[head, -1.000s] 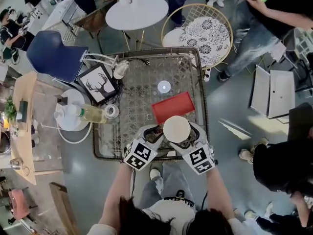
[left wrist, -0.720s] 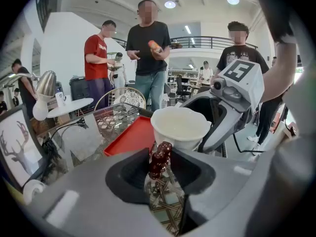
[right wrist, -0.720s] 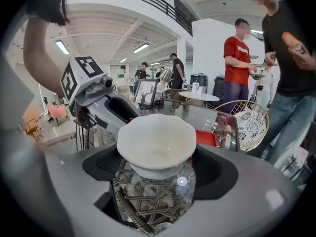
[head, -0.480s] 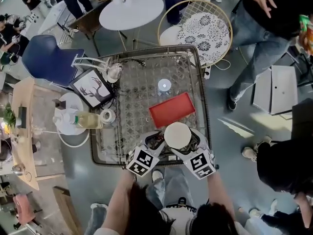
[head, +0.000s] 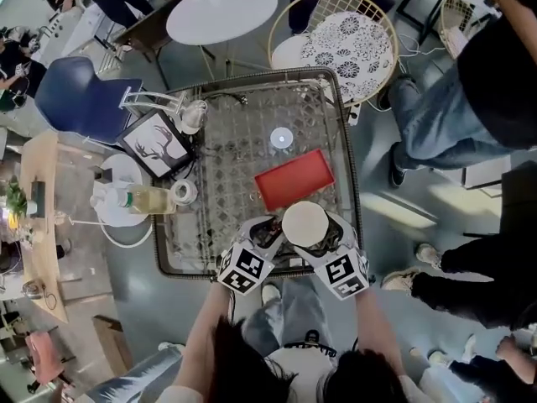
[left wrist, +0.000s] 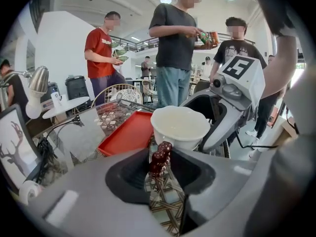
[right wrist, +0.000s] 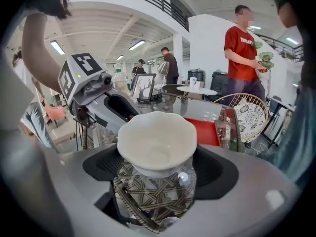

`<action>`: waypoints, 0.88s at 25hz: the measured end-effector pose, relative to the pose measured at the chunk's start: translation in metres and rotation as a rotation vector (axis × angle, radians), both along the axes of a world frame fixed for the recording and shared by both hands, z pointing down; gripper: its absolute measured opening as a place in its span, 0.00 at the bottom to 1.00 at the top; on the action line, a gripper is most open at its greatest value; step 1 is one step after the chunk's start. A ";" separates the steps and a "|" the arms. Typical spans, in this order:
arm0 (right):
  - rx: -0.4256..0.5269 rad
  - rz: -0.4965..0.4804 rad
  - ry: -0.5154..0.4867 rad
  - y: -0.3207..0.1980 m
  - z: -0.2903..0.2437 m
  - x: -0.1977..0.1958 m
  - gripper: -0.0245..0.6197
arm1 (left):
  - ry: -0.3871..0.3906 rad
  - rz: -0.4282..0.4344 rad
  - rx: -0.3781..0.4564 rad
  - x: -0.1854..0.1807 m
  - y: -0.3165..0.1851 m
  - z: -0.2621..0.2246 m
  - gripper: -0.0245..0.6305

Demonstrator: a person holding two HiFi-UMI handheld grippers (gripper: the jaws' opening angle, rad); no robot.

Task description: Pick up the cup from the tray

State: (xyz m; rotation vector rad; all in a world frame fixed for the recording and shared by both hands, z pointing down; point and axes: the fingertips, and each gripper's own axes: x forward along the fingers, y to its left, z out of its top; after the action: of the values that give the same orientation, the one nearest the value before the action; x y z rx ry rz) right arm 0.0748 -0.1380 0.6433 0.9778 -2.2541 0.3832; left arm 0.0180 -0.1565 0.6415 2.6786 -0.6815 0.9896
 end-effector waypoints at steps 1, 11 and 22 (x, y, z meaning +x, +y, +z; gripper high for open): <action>-0.006 -0.002 0.004 0.001 0.001 0.000 0.75 | 0.005 -0.004 -0.004 0.000 0.000 0.000 0.24; 0.009 -0.006 0.057 0.006 -0.018 0.007 0.76 | 0.024 0.018 -0.024 -0.012 0.005 -0.005 0.25; 0.069 0.105 -0.085 0.001 -0.074 0.009 0.69 | 0.080 -0.026 0.012 -0.021 0.003 -0.048 0.25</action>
State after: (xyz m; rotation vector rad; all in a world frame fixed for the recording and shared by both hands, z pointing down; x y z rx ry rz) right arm 0.0837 -0.1375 0.5694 1.1387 -2.3108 0.4020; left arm -0.0027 -0.1539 0.5940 2.6959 -0.7068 0.8694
